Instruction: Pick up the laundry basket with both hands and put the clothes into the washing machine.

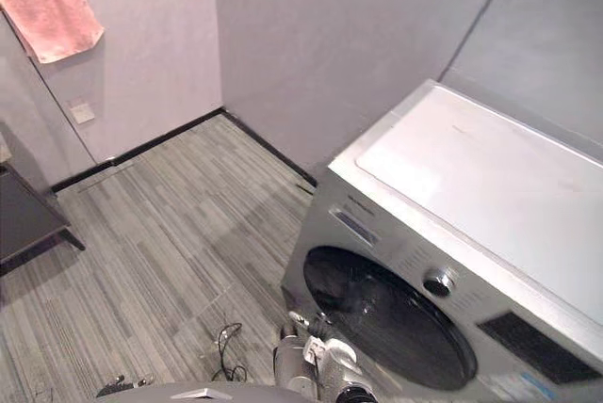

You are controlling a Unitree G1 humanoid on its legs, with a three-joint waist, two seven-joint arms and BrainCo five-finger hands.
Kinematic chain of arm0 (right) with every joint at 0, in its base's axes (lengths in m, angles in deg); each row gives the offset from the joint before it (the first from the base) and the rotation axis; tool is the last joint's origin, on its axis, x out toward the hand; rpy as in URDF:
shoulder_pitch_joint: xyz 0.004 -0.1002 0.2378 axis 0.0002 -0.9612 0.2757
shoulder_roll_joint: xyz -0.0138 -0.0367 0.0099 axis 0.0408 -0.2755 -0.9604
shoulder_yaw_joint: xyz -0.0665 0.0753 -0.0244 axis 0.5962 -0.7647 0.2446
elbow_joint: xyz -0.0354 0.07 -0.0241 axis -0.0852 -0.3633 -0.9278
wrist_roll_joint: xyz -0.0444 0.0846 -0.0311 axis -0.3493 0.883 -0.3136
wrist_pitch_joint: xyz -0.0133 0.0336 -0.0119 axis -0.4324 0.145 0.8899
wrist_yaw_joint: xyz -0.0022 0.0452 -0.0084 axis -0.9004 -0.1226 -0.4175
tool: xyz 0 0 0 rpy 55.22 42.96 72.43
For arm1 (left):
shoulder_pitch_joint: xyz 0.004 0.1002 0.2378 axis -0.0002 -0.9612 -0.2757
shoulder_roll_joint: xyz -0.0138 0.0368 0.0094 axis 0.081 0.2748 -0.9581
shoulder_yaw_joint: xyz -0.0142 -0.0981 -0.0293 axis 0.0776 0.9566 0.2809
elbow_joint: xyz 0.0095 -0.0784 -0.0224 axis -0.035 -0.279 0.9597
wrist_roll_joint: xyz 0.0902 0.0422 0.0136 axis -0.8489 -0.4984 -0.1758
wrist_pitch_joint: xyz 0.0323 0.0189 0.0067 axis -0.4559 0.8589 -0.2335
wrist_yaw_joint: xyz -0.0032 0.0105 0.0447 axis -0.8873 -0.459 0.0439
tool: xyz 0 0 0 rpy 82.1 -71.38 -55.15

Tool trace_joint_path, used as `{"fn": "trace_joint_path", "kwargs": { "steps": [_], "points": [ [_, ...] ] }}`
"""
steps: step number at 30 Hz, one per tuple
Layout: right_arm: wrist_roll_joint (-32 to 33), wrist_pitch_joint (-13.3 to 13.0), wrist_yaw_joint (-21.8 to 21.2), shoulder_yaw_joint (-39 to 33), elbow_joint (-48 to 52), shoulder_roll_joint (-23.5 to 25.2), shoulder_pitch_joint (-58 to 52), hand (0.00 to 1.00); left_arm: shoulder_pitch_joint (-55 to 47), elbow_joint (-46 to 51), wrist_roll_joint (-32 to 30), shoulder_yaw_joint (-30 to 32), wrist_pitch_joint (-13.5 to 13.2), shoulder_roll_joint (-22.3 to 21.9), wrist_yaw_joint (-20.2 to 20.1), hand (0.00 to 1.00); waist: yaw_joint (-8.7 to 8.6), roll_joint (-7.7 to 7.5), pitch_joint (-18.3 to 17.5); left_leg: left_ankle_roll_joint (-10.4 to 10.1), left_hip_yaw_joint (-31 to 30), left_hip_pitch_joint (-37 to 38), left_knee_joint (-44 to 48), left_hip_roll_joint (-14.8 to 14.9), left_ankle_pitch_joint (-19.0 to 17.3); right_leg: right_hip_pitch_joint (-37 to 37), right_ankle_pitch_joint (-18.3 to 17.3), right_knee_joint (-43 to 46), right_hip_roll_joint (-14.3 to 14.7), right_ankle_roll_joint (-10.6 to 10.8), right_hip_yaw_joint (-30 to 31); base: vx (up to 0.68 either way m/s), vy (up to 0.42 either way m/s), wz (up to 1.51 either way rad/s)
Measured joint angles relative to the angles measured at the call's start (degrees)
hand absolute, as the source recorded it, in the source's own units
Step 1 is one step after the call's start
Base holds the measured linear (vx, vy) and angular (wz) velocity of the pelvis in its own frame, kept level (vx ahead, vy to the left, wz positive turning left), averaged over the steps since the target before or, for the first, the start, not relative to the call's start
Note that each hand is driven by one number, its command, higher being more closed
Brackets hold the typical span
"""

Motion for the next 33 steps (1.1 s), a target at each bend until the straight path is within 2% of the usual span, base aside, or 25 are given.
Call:
{"fn": "trace_joint_path", "kwargs": {
  "steps": [1, 2, 3, 4, 5, 6, 7, 8, 9, 10, 11, 12, 13, 14, 15, 16, 17, 19, 20, 21, 22, 25, 28, 31, 33],
  "points": [
    [-0.01, -0.08, -0.09, 1.39, 0.50, 0.05, 0.07, 0.00, 0.47, 0.92, -0.03, 0.00, -0.11, -0.15, 0.72, 0.00, -0.10, -0.27, -0.30, -2.27, -1.42, 1.72, 0.24, 0.85, -1.37, 1.36, 2.60, -1.33, 0.11, -0.14, -1.12, 0.49, -0.356, 0.94],
    [0.00, -0.08, -0.22, 2.44, 0.45, 0.07, 0.49, 0.00, 0.79, 1.62, -0.02, 0.30, -0.53, -0.24, 1.23, 0.00, 0.39, -1.22, -1.22, -4.38, -2.63, 2.67, 1.75, 1.76, -3.18, 2.46, 6.94, -1.22, 0.53, 2.65, -1.69, 0.58, -0.437, 0.84],
    [-0.01, -0.10, -0.25, 3.09, 0.40, -0.63, 1.54, 0.00, 0.95, 1.72, 0.04, 0.59, -0.57, -1.67, 1.37, 0.00, 0.78, 0.73, -1.60, -4.56, -2.97, 1.47, 4.68, 3.97, -4.10, 2.69, 6.38, -0.16, 2.20, 0.64, -4.10, 0.40, -0.297, 0.53],
    [-0.02, -0.20, -0.26, 3.65, 0.39, -0.91, 2.36, 0.00, 1.40, 1.72, 0.29, 0.90, -0.74, -2.01, 1.56, 0.00, 0.69, 1.20, -1.50, -4.44, -3.05, 0.48, 7.25, 4.68, -4.21, 3.43, 5.90, -0.31, 2.74, -0.15, -4.86, 0.42, -0.333, 0.45],
    [-0.06, -0.21, -0.31, 4.31, 0.46, -1.50, 3.38, 0.00, 2.55, 1.59, 0.96, 0.94, -0.75, -3.26, 1.97, 0.00, 0.08, 2.13, -1.03, -4.28, -3.49, -1.95, 14.01, 5.74, -4.07, 5.62, 5.02, -1.02, 3.32, -1.51, -7.30, 0.30, -0.246, 0.62],
    [-0.11, -0.24, -0.29, 4.45, 0.94, -2.06, 3.89, 0.00, 3.32, 1.58, 1.27, 0.82, -0.75, -4.57, 2.02, 0.00, -0.39, 2.46, -0.97, -4.07, -3.75, -4.05, 19.98, 5.95, -2.73, 7.64, 4.35, -1.62, 3.47, -2.46, -9.10, 0.41, -0.355, 0.77],
    [-0.25, 0.12, -0.69, 6.42, 2.53, -3.26, 3.40, 0.00, 3.95, 2.11, 1.23, -0.61, -1.18, -4.98, 1.89, 0.00, -0.47, 2.60, -0.93, -2.66, -2.21, -6.40, 26.84, 6.39, 1.36, 10.83, 3.86, -2.85, 3.69, -3.14, -10.87, 0.27, -0.252, 0.64],
    [-0.38, -0.05, -1.13, 7.61, 3.05, -3.72, 2.63, 0.00, 4.36, 2.22, 1.30, -1.12, -1.32, -5.10, 1.96, 0.00, -0.46, 2.62, -0.85, -2.15, -0.72, -7.55, 29.88, 6.96, 3.83, 12.84, 3.62, -3.94, 3.71, -3.51, -11.71, 0.27, -0.264, 0.56],
    [-0.41, -0.27, -1.31, 8.49, 3.25, -3.44, 1.74, 0.00, 4.81, 2.38, 1.42, -2.08, -1.34, -5.45, 2.01, 0.00, -0.37, 3.01, -0.14, -1.28, 4.02, -9.88, 36.04, 9.22, 9.01, 16.67, 3.26, -5.94, 4.04, -4.03, -12.83, 0.19, -0.176, 0.33],
    [-0.42, -0.29, -1.32, 8.61, 3.17, -3.08, 1.00, 0.00, 4.84, 2.77, 1.42, -2.76, -1.48, -5.68, 1.97, 0.00, 0.23, 3.21, 0.27, -1.14, 10.17, -11.53, 40.59, 13.15, 11.27, 18.89, 2.72, -6.84, 4.51, -4.86, -13.48, 0.14, -0.133, 0.23],
    [-0.45, -0.28, -1.32, 8.60, 3.01, -3.07, 0.91, 0.00, 4.83, 2.84, 1.34, -2.91, -1.48, -5.80, 1.97, 0.00, 0.25, 3.68, 0.28, -0.68, 12.55, -11.88, 41.35, 14.74, 11.68, 19.43, 2.66, -6.98, 4.75, -4.95, -13.63, 0.09, -0.085, 0.11],
    [-0.46, -0.28, -1.28, 8.46, 2.53, -3.14, 0.84, 0.00, 4.71, 2.83, 1.16, -3.04, -1.47, -6.11, 1.98, 0.00, 0.14, 4.55, 0.29, 0.37, 17.97, -12.33, 41.61, 18.03, 13.57, 20.19, 2.35, -7.11, 5.14, -5.00, -14.14, 0.11, -0.090, 0.31],
    [-0.47, -0.31, -1.03, 7.59, 2.40, -2.89, 0.46, 0.00, 4.70, 2.86, 1.14, -3.04, -1.42, -5.96, 2.03, 0.00, -0.23, 4.24, 0.95, -0.54, 21.81, -11.57, 41.27, 19.21, 13.26, 21.73, 2.28, -8.06, 4.23, -4.99, -15.21, 0.08, -0.066, 0.68],
    [-0.47, -0.26, -0.68, 6.47, 2.33, -2.64, -0.17, 0.00, 4.64, 2.85, 0.99, -3.01, -1.41, -5.89, 2.04, 0.00, -0.50, 4.06, 1.11, -1.60, 24.06, -11.40, 38.92, 19.17, 7.19, 22.48, 2.30, -8.99, 3.11, -4.94, -17.08, 0.05, -0.050, 0.81],
    [-0.45, -0.25, -0.17, 5.77, 2.34, -2.68, -0.29, 0.00, 4.65, 2.88, 0.93, -2.99, -1.36, -5.88, 2.09, 0.00, -0.63, 4.13, 1.08, -2.37, 24.86, -11.35, 36.11, 18.85, 4.44, 22.51, 2.27, -9.14, 2.68, -4.83, -18.16, -0.02, 0.000, 0.92],
    [-0.44, -0.33, 0.42, 5.19, 2.38, -3.12, -0.31, 0.00, 4.42, 2.82, 0.12, -3.11, -0.98, -5.75, 2.16, 0.00, -0.77, 4.38, 1.24, -3.26, 26.84, -9.86, 26.71, 17.96, 2.43, 22.27, 1.83, -9.29, 2.16, -4.30, -19.52, -0.07, 0.071, 0.78],
    [-0.42, -0.38, 0.41, 5.28, 2.39, -3.39, -0.62, 0.00, 4.09, 2.75, -1.03, -3.65, -0.88, -5.41, 2.16, 0.00, -0.61, 4.67, 1.40, -2.15, 30.01, -7.31, 18.38, 17.35, 1.51, 22.10, 0.88, -9.18, 2.12, -3.81, -20.34, -0.07, 0.095, 0.73],
    [-0.39, -0.46, 0.37, 5.30, 2.43, -3.31, -1.89, 0.00, 4.12, 2.46, -2.38, -3.61, -0.73, -4.63, 2.22, 0.00, -0.73, 4.46, 0.82, -4.00, 32.22, -4.72, 8.53, 15.53, -1.44, 21.31, 1.30, -10.35, 1.45, -2.64, -21.42, -0.07, 0.093, 0.71],
    [-0.41, -0.41, 0.35, 5.21, 2.34, -2.55, -2.51, 0.00, 4.51, 1.89, -3.14, -2.97, -0.48, -4.53, 2.11, 0.00, -0.68, 3.51, 0.90, -3.49, 32.09, -4.58, 4.28, 13.78, -0.69, 20.93, 2.64, -12.31, 1.03, -2.48, -21.03, -0.07, 0.058, 0.61],
    [-0.45, -0.38, 0.34, 5.22, 2.32, -2.25, -2.87, 0.00, 4.63, 1.71, -3.58, -2.77, -0.42, -4.39, 2.13, 0.00, -0.65, 3.34, 0.80, -3.45, 32.00, -4.55, 2.40, 12.99, 0.45, 21.02, 3.47, -13.44, 0.89, -2.58, -20.78, -0.04, 0.042, 0.29],
    [-0.45, -0.32, 0.35, 5.22, 2.30, -1.98, -3.37, 0.00, 4.66, 1.59, -4.02, -2.43, -0.11, -4.16, 2.17, 0.00, -0.51, 2.43, 0.20, -3.60, 32.03, -3.81, -0.99, 11.45, 2.55, 21.07, 4.91, -15.19, 0.23, -2.36, -20.75, -0.01, 0.055, 0.08],
    [-0.45, -0.39, 0.34, 5.30, 2.32, -2.23, -4.08, 0.00, 4.34, 0.77, -5.89, -2.54, 0.06, -4.33, 2.23, 0.00, -1.30, 3.53, -0.44, -3.24, 31.79, -1.85, -6.24, 9.23, 4.92, 21.52, 6.16, -16.84, -0.79, -1.20, -20.92, 0.02, 0.085, 0.00],
    [-0.58, -0.38, 0.33, 5.50, 1.85, -2.56, -4.08, 0.00, 4.25, 0.35, -6.32, -3.38, 0.10, -4.67, 2.22, 0.00, -1.66, 3.96, -1.09, -2.86, 30.26, -1.97, -7.54, 8.37, 5.45, 21.49, 6.17, -17.35, -1.27, -0.78, -21.76, 0.04, 0.059, 0.13],
    [-0.58, -0.39, 0.33, 5.46, 0.48, -2.56, -3.87, 0.00, 4.45, -0.31, -6.31, -4.77, 0.11, -4.61, 2.22, 0.00, -1.81, 3.10, -1.64, -2.54, 27.65, -2.70, -7.44, 7.81, 5.96, 21.10, 5.39, -16.30, -2.02, -0.10, -24.18, 0.07, 0.030, 0.39],
    [-0.59, -0.37, 0.36, 5.34, -0.18, -2.56, -4.06, 0.00, 5.01, -0.67, -6.44, -5.81, 0.14, -4.27, 2.29, 0.00, -1.86, 2.53, -1.38, -2.05, 26.10, -2.82, -6.89, 7.56, 6.75, 19.40, 3.57, -10.66, -3.16, -0.14, -25.27, 0.06, 0.032, 0.39]
  ]
}}
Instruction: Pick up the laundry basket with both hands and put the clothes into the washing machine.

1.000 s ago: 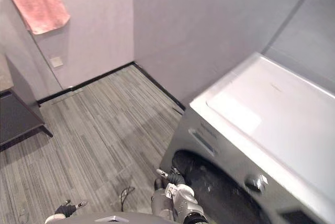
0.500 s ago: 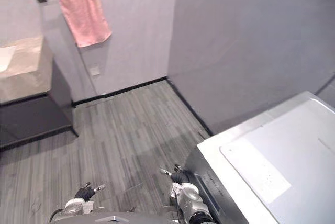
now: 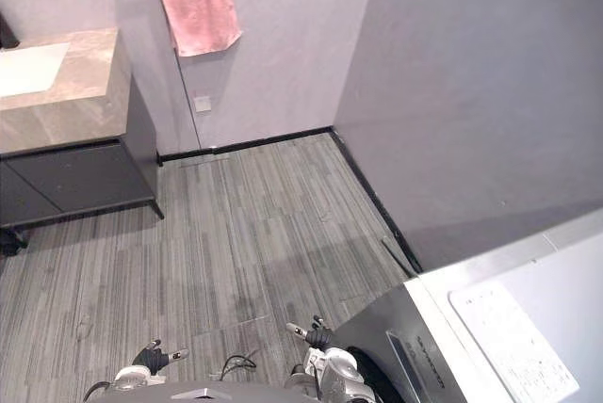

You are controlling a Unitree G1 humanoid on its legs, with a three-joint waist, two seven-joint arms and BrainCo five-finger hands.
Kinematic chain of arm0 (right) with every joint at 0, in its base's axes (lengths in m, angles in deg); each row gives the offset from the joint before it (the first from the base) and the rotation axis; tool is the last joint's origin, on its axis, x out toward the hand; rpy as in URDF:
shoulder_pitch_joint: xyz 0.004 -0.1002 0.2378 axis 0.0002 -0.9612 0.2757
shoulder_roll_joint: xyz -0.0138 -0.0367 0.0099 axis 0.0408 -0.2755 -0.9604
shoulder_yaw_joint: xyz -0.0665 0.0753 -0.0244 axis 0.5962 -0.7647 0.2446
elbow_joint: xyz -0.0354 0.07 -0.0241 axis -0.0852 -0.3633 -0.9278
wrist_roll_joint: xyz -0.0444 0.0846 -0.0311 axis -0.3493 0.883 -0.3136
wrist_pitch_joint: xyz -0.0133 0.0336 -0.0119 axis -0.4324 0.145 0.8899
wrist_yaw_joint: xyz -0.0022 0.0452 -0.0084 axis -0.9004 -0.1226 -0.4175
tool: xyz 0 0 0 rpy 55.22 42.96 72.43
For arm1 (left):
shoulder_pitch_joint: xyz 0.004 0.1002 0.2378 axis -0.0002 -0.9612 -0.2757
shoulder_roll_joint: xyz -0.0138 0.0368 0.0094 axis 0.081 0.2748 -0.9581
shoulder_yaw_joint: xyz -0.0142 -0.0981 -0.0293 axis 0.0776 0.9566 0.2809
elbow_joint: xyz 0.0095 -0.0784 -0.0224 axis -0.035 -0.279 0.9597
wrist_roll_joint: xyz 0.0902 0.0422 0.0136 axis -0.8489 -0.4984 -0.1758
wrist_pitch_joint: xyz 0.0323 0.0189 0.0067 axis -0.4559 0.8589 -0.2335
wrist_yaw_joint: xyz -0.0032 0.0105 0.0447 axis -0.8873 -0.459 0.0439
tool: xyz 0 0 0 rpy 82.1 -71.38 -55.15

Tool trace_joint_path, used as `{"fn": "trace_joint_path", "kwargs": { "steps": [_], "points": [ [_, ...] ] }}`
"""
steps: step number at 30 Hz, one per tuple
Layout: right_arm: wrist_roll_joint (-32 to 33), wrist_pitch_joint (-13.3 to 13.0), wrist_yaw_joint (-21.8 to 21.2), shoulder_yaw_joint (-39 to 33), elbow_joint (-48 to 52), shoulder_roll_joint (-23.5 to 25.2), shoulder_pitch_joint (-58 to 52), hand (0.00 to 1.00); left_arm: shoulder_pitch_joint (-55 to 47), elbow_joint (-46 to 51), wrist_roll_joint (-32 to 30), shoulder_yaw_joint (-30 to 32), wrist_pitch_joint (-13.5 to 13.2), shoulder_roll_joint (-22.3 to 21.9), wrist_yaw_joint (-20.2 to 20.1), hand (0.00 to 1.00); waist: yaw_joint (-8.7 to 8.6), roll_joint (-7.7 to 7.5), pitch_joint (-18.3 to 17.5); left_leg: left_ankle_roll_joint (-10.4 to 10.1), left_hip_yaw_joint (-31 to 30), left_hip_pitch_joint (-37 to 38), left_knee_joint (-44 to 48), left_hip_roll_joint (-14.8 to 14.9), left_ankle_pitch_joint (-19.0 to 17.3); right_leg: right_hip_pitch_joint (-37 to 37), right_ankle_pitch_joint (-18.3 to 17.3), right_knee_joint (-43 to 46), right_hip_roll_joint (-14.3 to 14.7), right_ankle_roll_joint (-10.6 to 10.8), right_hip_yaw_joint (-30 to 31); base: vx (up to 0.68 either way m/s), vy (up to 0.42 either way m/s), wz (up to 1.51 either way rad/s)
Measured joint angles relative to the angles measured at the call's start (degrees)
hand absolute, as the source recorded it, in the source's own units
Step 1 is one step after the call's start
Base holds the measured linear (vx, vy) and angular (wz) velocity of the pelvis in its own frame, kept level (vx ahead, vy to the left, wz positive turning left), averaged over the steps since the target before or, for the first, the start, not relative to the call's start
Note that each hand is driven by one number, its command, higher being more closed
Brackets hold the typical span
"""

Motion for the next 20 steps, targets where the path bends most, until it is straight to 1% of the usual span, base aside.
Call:
{"fn": "trace_joint_path", "kwargs": {
  "steps": [1, 2, 3, 4, 5, 6, 7, 8, 10, 11, 13, 15, 16, 17, 20],
  "points": [
    [0.00, -0.03, 0.00, 0.01, 0.03, -0.04, 0.03, 0.00, 0.07, -0.25, -0.26, -0.82, 0.00, 0.18, 0.03, 0.00, -0.22, -0.06, 0.12, 0.50, -0.85, -0.55, 0.96, 0.22, 0.38, -2.02, -0.65, 5.75, -0.69, -0.18, -0.36, -0.01, 0.040, 0.38],
    [0.00, -0.06, 0.00, -0.01, 0.06, -0.11, 0.13, 0.00, 0.19, -0.42, -0.35, -1.30, 0.00, 0.35, 0.05, 0.00, -0.40, -0.16, 0.20, 0.51, -1.45, -0.71, 1.66, 0.34, 0.39, -3.22, -0.69, 9.12, -0.91, -0.16, -0.20, -0.03, 0.059, 0.41],
    [0.00, -0.09, -0.01, 0.02, 0.09, -0.01, 0.16, 0.00, 0.25, -0.46, -0.37, -2.13, -0.02, 0.82, 0.04, 0.00, -0.46, -0.67, 0.37, 0.52, -2.19, -0.68, 2.44, 0.37, 0.39, -5.38, -0.68, 14.95, -1.47, -0.17, 1.20, -0.02, 0.055, 0.41],
    [0.00, -0.17, -0.01, 0.02, 0.06, 0.04, 0.15, 0.00, 0.27, -0.48, -0.38, -2.27, -0.01, 1.33, 0.03, 0.00, -0.56, -1.59, 0.35, 0.52, -3.12, -0.57, 2.68, 0.13, 0.39, -6.41, -0.68, 17.84, -1.71, -0.19, 3.12, -0.02, 0.072, 0.53],
    [-0.01, -0.57, -0.01, 0.26, 0.00, 0.53, 0.13, 0.00, 0.23, -0.52, -0.41, -2.20, 0.00, 1.64, 0.07, 0.00, -0.67, -2.01, 0.53, 0.51, -3.72, -0.54, 2.54, -0.06, 0.39, -6.77, -0.70, 19.00, -1.74, -0.21, 5.13, -0.02, 0.048, 0.42],
    [0.00, -0.75, -0.01, 0.46, -0.08, 0.74, 0.08, 0.00, 0.28, -0.49, -0.37, -2.12, -0.01, 1.76, 0.11, 0.00, -0.59, -2.60, 0.19, 0.51, -4.00, -0.78, 2.50, -0.11, 0.39, -6.80, -0.70, 18.74, -1.69, -0.22, 5.82, 0.00, 0.039, 0.41],
    [-0.01, -0.79, -0.04, 0.75, -0.66, 1.42, 0.08, 0.00, 0.37, -0.50, -0.39, -2.08, -0.02, 2.43, 0.14, 0.00, -0.39, -3.58, -0.37, 0.51, -4.85, -1.31, 2.44, -0.28, 0.42, -6.38, -0.72, 16.24, -1.63, -0.28, 5.91, 0.01, 0.018, 0.23],
    [-0.01, -0.79, -0.04, 0.87, -1.02, 1.57, 0.10, 0.00, 0.44, -0.51, -0.39, -2.07, -0.02, 2.56, 0.14, 0.00, -0.33, -3.79, -0.44, 0.50, -4.94, -1.64, 2.44, -0.36, 0.43, -5.84, -0.72, 14.61, -1.56, -0.30, 5.83, 0.00, 0.034, 0.16],
    [-0.01, -0.76, -0.02, 0.93, -2.11, 1.58, 0.48, 0.00, 0.85, -0.58, -0.44, -2.10, -0.02, 2.53, 0.14, 0.00, 0.04, -3.99, -0.59, 0.75, -5.20, -3.06, 2.44, -1.16, 0.79, -3.59, -0.75, 8.19, -1.65, -0.36, 5.75, -0.04, 0.037, -0.03],
    [-0.02, -0.73, -0.02, 0.95, -2.32, 1.59, 0.62, 0.00, 0.95, -0.61, -0.45, -2.02, -0.01, 2.55, 0.14, 0.00, 0.12, -4.04, -0.62, 0.98, -5.62, -3.81, 2.19, -2.00, 1.39, -2.17, -0.75, 3.76, -1.93, -0.37, 5.73, -0.06, 0.014, -0.05],
    [-0.44, -0.71, -0.02, 0.96, -2.51, 1.54, 0.67, 0.00, 0.84, -1.25, -1.23, -1.23, 0.06, 2.53, 0.14, 0.00, 0.15, -4.40, -0.92, 0.80, -6.41, -3.85, 0.76, -2.87, 2.93, 0.27, -0.83, -2.12, -2.04, -0.27, 5.79, -0.08, -0.037, -0.01],
    [-1.85, -0.73, -0.01, 0.97, -2.52, 1.37, 0.83, 0.00, 0.76, -1.51, -1.51, -0.97, 0.07, 2.55, 0.33, 0.00, 0.22, -4.01, -1.00, 0.43, -6.59, -2.37, -2.78, -2.94, 5.53, 0.70, -0.91, -3.43, -1.56, 0.27, 5.74, -0.13, -0.093, 0.04],
    [-2.11, -0.75, -0.02, 0.97, -2.54, 1.16, 0.79, 0.00, 0.78, -2.15, -1.39, -0.93, 0.07, 2.35, 0.72, 0.00, 0.17, -3.64, -1.11, 0.33, -6.67, -0.72, -6.18, -2.80, 7.54, 0.66, -1.16, -3.28, -1.17, 0.71, 5.57, -0.14, -0.075, 0.15],
    [-2.15, -0.77, -0.01, 0.96, -2.74, 1.17, 0.74, 0.00, 0.85, -2.24, -1.35, -0.86, 0.05, 2.09, 0.85, 0.00, 0.24, -3.67, -1.05, 0.30, -6.68, -0.73, -6.27, -2.15, 7.71, 0.78, -1.51, -3.12, -0.83, 1.20, 5.26, -0.13, -0.059, 0.13],
    [-2.19, -0.94, 0.03, 0.88, -4.85, 1.16, 0.86, 0.00, 0.78, -2.26, -0.14, -0.84, -0.02, 1.93, 0.96, 0.00, 0.67, -3.51, -1.50, -0.06, -6.64, -0.80, -6.29, -1.06, 7.91, 1.03, -1.48, -3.22, 0.17, 1.16, 5.32, -0.09, -0.059, 0.05]
  ]
}}
